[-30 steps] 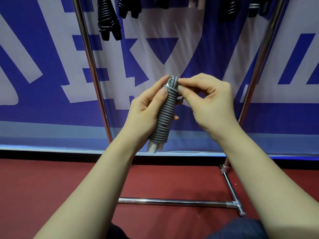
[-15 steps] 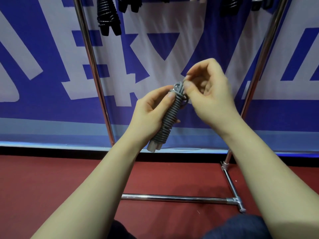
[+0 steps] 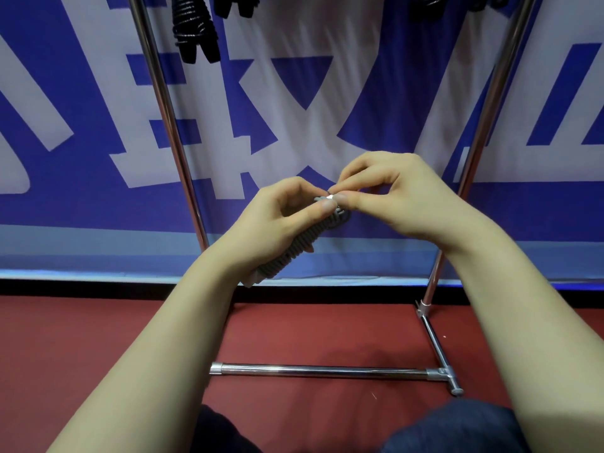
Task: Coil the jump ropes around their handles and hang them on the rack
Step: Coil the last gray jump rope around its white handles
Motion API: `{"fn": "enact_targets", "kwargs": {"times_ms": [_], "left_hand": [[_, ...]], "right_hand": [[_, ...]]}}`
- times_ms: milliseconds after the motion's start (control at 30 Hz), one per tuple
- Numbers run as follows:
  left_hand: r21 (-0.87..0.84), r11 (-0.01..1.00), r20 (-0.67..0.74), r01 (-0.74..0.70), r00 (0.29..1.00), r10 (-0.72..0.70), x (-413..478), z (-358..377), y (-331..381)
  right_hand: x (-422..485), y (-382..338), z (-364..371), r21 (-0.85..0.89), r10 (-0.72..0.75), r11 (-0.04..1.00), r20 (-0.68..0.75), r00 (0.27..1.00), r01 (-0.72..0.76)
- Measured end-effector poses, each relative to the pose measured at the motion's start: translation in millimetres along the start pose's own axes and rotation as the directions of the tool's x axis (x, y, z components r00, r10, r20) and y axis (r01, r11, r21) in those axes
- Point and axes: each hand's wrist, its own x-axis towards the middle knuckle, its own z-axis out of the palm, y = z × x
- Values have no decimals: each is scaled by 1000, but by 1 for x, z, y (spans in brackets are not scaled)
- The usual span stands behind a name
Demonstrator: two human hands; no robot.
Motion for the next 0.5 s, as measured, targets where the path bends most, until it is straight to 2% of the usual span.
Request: {"fn": "enact_targets", "kwargs": {"times_ms": [167, 300, 367, 433, 500], "left_hand": [[50, 996, 122, 78, 989, -83, 2, -9, -4], [94, 984, 215, 149, 962, -166, 3, -9, -12], [92, 986, 229, 142, 960, -159, 4, -6, -20], [21, 990, 181, 141, 973, -143, 6, -4, -28], [-167, 975, 117, 146, 985, -127, 10, -5, -33]], "right_hand": [[0, 3, 12, -267, -232, 938, -9, 973, 221], [-1, 4, 21, -248, -241, 942, -35, 970, 225], [-1, 3, 26, -293, -306, 913, -28, 952, 285], [-1, 1, 28, -330, -388, 874, -36, 921, 355], [1, -2, 28, -346, -451, 850, -89, 888, 398]]}}
